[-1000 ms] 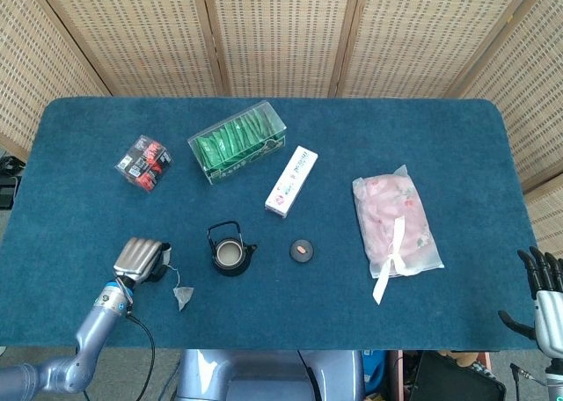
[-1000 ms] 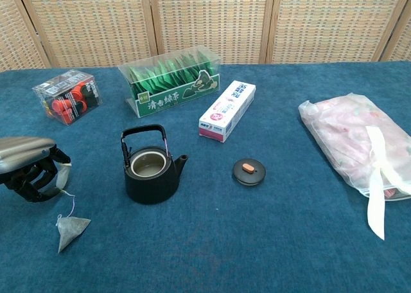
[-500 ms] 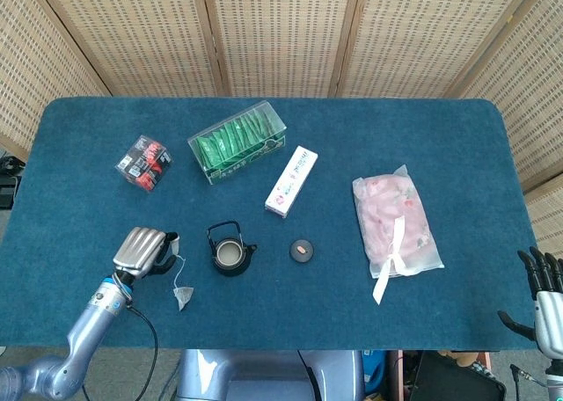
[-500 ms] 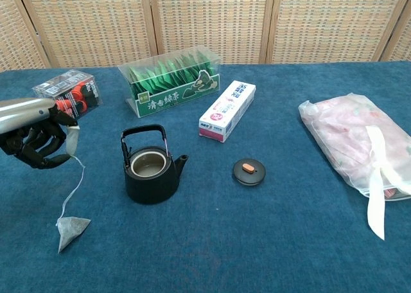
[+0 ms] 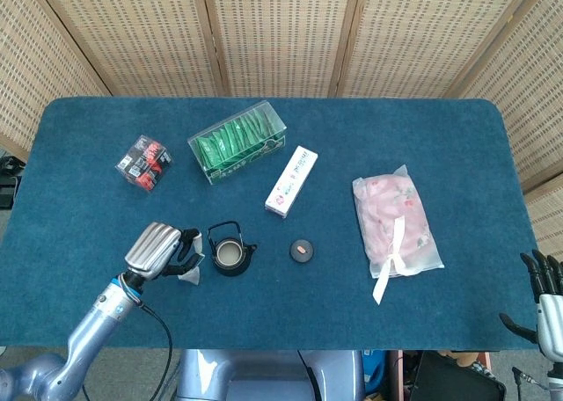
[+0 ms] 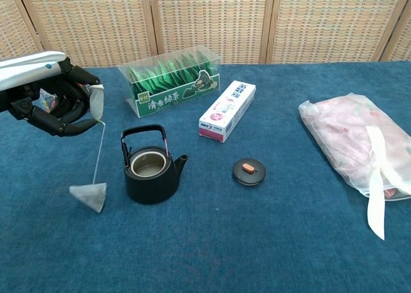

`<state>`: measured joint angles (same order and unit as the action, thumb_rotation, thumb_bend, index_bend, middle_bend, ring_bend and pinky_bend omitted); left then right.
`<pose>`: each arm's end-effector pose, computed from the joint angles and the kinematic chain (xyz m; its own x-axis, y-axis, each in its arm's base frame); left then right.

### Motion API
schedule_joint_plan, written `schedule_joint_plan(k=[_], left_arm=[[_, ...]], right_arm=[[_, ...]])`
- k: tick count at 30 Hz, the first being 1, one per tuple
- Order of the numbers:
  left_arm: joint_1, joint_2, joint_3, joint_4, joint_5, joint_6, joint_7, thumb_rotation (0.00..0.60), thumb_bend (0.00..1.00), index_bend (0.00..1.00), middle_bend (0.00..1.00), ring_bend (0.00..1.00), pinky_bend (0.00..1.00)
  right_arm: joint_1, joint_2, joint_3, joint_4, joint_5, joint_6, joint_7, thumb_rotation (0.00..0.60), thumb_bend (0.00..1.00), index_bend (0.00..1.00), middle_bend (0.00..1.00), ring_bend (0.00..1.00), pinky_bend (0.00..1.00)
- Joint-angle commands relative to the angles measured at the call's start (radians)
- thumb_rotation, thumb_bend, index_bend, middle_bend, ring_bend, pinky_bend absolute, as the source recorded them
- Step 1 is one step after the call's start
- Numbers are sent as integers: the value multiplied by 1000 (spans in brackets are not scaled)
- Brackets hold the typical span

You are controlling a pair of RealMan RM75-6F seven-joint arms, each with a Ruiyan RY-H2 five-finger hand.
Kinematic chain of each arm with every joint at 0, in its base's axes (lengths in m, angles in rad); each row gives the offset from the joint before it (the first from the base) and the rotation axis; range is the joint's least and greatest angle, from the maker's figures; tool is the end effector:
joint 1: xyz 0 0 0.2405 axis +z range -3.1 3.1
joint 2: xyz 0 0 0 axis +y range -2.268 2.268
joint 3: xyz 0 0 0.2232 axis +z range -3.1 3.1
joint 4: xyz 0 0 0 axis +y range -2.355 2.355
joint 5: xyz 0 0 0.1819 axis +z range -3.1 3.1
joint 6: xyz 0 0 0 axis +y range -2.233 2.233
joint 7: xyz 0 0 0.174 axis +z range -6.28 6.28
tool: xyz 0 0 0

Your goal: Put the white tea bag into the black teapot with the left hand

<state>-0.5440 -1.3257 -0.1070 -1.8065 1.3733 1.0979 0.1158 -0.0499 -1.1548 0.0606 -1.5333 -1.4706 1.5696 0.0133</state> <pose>-0.1171 0.2799 0.0510 0.2295 0.2950 0.9275 0.9110 -0.4007 -0.0980 -0.3040 -0.1688 0.1845 0.4278 0.0394 0.9030 -0.8964 0.1462 0.4183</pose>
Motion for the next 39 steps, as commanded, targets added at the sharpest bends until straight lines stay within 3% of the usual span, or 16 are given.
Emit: schedule_joint_plan(k=[1,21,39], left_arm=[[-13,4,-3,-18,29,-7,-28,600,460,749,790,775,667],[-70,-23,-67,-31,29,-6,-63,600,461,749,790,775,667],[-66,-3,-72,-16,11,16,-62,600,460,749,790,775,668]], right_arm=[[-1,-2,0,2,0,0,3,600,170,108,120,28,81],[-6,-8,-3,12,1,-3,16,600,170,108,120,28,81],[2,-7,0,6,7,-19,3,600,169,108,120,28,81]])
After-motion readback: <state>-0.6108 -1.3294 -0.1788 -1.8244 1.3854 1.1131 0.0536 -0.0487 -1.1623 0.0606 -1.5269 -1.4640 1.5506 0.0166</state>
